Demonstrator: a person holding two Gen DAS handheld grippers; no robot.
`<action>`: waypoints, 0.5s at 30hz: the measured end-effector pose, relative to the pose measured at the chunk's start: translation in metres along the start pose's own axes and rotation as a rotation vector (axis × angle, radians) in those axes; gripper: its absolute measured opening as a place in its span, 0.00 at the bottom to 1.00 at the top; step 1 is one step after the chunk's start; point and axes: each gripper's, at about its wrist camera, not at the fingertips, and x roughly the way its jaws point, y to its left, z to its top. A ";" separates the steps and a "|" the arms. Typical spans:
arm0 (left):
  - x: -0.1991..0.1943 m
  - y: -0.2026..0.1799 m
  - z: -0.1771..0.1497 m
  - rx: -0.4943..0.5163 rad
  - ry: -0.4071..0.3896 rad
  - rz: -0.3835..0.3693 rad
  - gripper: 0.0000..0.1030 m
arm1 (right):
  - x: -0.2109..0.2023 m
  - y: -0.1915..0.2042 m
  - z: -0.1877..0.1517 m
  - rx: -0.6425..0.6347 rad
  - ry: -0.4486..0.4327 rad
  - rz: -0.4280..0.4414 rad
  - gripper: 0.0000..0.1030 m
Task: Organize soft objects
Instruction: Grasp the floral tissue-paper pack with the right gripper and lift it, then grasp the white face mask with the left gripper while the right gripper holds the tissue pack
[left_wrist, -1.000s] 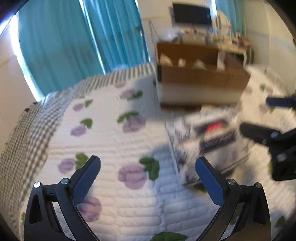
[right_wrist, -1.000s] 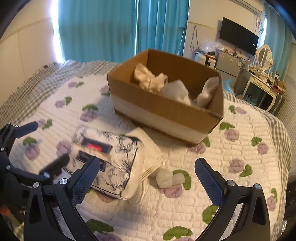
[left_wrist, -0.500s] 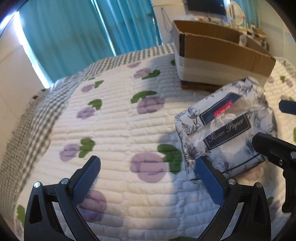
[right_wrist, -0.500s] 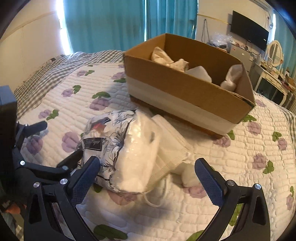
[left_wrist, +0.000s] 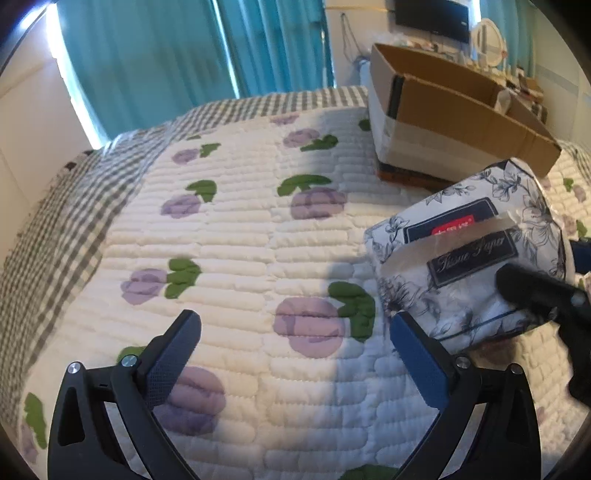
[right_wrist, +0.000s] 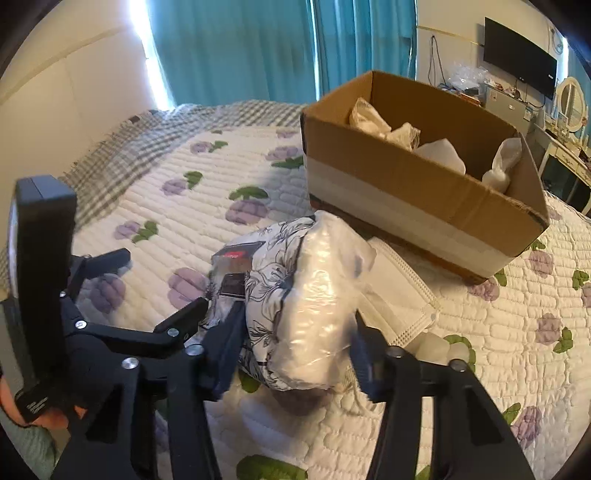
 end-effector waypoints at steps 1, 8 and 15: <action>-0.003 0.001 0.000 -0.001 -0.002 0.002 1.00 | -0.007 -0.001 0.001 -0.001 -0.015 -0.002 0.44; -0.045 0.000 0.008 0.014 -0.093 -0.021 1.00 | -0.069 -0.024 0.011 0.027 -0.150 -0.058 0.42; -0.068 -0.026 0.018 0.035 -0.133 -0.099 1.00 | -0.112 -0.079 0.005 0.124 -0.211 -0.182 0.42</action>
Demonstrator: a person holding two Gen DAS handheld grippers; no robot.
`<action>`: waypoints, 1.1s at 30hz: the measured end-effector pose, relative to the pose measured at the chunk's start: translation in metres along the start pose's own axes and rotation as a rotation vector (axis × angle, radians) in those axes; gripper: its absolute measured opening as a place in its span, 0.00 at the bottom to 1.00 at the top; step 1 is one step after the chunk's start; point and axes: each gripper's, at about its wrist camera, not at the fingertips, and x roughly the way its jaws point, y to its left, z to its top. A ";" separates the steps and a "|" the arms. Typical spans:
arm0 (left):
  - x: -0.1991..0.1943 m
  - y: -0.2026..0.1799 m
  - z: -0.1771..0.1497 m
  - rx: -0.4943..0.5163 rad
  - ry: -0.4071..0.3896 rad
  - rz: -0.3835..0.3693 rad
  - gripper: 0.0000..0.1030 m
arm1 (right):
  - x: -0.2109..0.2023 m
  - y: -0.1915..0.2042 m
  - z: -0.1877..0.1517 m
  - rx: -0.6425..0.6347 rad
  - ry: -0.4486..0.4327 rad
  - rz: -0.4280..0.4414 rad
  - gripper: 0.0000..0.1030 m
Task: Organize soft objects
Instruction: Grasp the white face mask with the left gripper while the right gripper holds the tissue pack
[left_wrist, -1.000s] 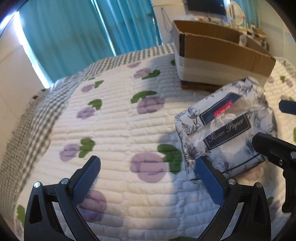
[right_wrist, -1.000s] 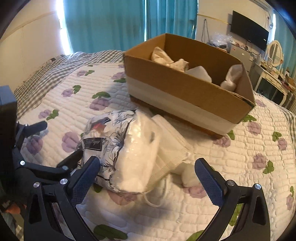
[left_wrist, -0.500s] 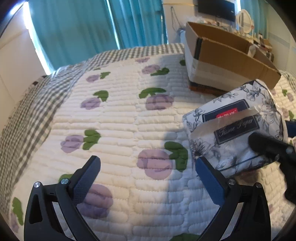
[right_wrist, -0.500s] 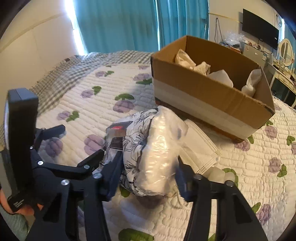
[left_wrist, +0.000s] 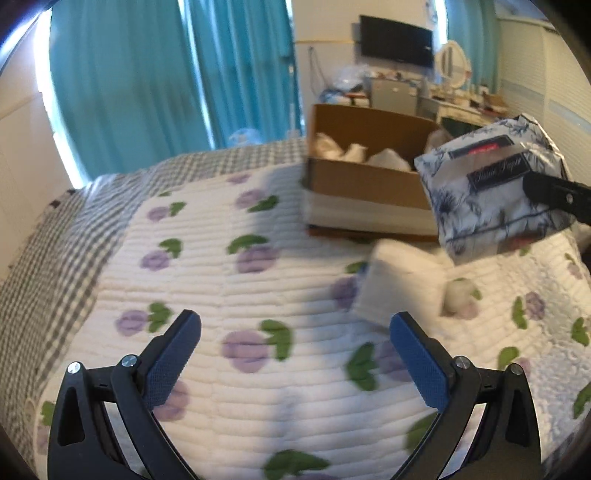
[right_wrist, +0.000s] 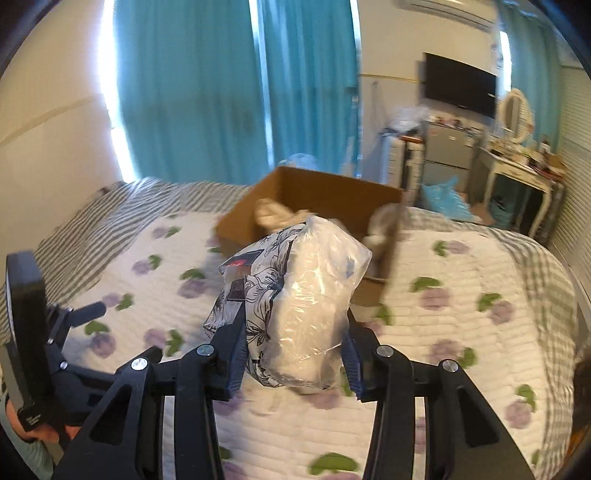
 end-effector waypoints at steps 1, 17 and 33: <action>0.001 -0.008 0.001 0.009 0.002 -0.015 1.00 | 0.000 -0.008 -0.002 0.010 0.003 -0.018 0.42; 0.079 -0.093 0.006 0.114 0.117 -0.152 0.85 | 0.041 -0.079 -0.041 0.123 0.126 -0.131 0.42; 0.087 -0.085 0.000 0.105 0.176 -0.208 0.31 | 0.031 -0.073 -0.041 0.115 0.114 -0.139 0.42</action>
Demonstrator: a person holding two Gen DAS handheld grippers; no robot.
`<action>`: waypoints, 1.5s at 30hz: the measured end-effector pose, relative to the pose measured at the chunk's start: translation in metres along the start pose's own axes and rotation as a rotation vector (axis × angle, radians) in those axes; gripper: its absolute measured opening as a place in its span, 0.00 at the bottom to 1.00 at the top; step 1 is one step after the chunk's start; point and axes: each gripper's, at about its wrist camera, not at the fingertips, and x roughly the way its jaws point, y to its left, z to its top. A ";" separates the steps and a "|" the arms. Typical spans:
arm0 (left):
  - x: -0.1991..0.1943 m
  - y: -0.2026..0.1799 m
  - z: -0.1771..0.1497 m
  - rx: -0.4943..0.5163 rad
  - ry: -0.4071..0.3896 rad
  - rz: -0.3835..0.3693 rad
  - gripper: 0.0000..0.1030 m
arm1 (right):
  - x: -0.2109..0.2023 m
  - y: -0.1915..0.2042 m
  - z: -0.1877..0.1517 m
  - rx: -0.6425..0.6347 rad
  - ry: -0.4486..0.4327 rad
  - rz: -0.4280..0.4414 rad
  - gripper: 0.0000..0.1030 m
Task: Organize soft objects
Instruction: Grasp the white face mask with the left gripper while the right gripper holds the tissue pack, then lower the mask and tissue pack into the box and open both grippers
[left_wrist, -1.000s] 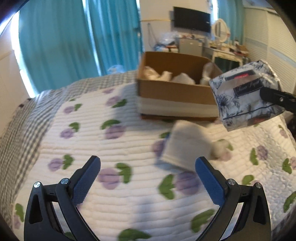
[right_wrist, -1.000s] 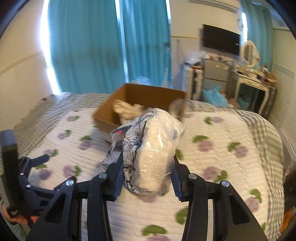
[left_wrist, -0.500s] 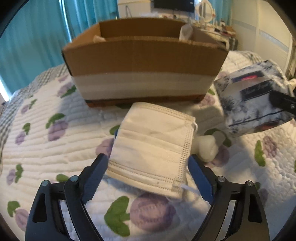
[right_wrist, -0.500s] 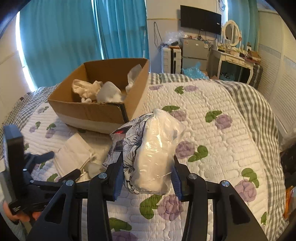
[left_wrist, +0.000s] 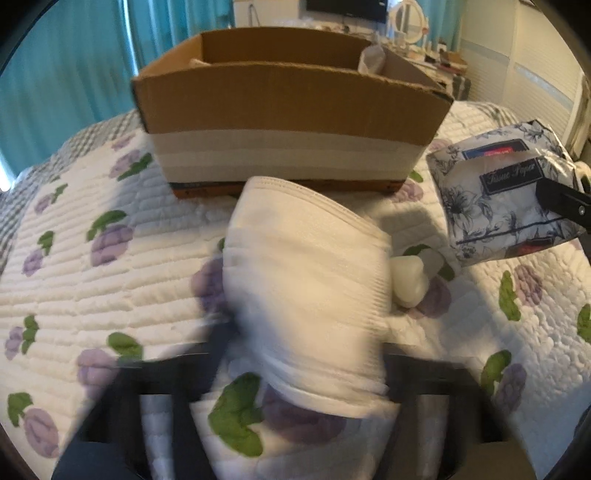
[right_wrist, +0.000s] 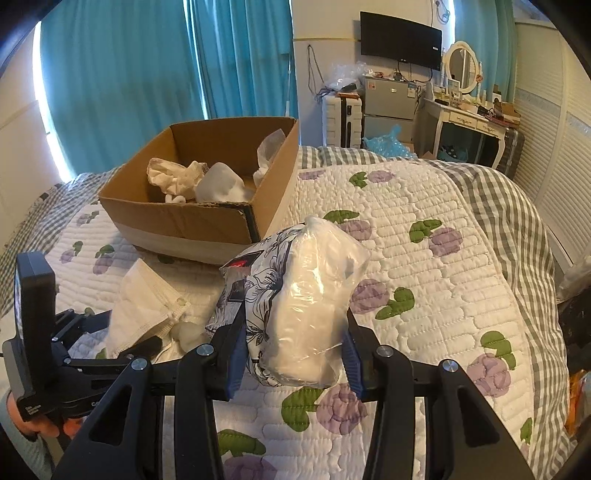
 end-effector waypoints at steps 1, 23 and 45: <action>-0.002 0.000 0.000 -0.004 -0.004 0.003 0.29 | -0.003 0.001 0.000 0.000 -0.003 0.000 0.42; -0.146 0.013 0.037 0.016 -0.224 -0.009 0.07 | -0.122 0.050 0.049 -0.090 -0.227 0.032 0.42; -0.046 0.014 0.180 0.104 -0.261 0.014 0.16 | 0.014 0.028 0.167 -0.075 -0.198 0.135 0.43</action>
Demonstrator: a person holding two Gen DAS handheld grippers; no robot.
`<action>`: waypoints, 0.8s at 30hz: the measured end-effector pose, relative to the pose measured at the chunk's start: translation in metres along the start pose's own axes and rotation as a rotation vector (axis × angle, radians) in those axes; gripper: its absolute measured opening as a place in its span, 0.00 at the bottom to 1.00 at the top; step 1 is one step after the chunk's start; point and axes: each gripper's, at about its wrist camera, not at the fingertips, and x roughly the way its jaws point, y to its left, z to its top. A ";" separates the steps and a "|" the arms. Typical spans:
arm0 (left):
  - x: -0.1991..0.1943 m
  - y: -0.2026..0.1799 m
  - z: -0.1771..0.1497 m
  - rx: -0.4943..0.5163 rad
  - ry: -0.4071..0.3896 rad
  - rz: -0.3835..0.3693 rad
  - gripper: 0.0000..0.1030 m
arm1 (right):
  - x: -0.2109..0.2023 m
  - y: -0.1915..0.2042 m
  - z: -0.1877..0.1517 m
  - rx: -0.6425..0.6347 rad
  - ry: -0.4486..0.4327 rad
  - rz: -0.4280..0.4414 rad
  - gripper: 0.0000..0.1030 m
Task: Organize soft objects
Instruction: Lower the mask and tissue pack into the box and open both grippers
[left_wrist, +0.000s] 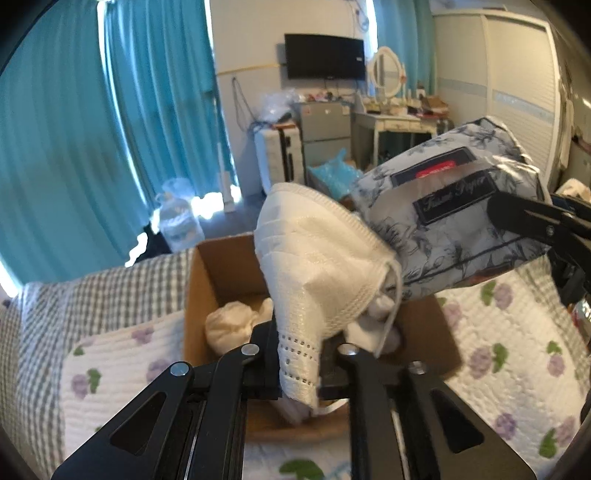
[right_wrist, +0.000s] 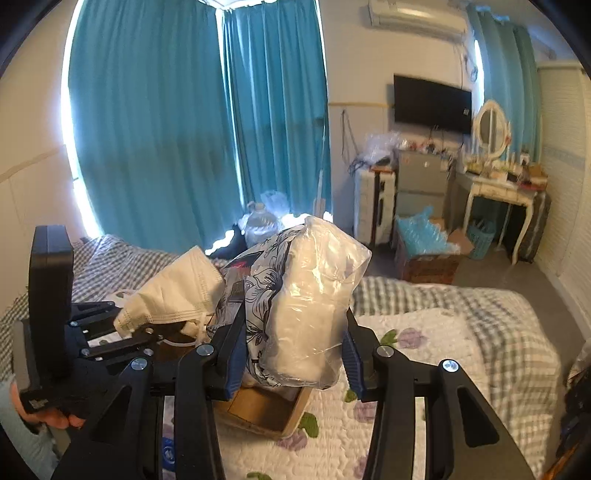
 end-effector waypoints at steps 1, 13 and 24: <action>0.007 -0.001 0.000 0.007 0.001 -0.002 0.16 | 0.006 -0.004 -0.002 -0.004 0.007 0.000 0.43; 0.042 0.004 -0.020 0.031 -0.043 0.089 0.80 | 0.032 -0.017 -0.004 -0.008 -0.006 -0.033 0.43; -0.004 0.010 -0.018 0.039 -0.079 0.087 0.80 | 0.007 0.007 0.013 0.032 -0.044 0.044 0.43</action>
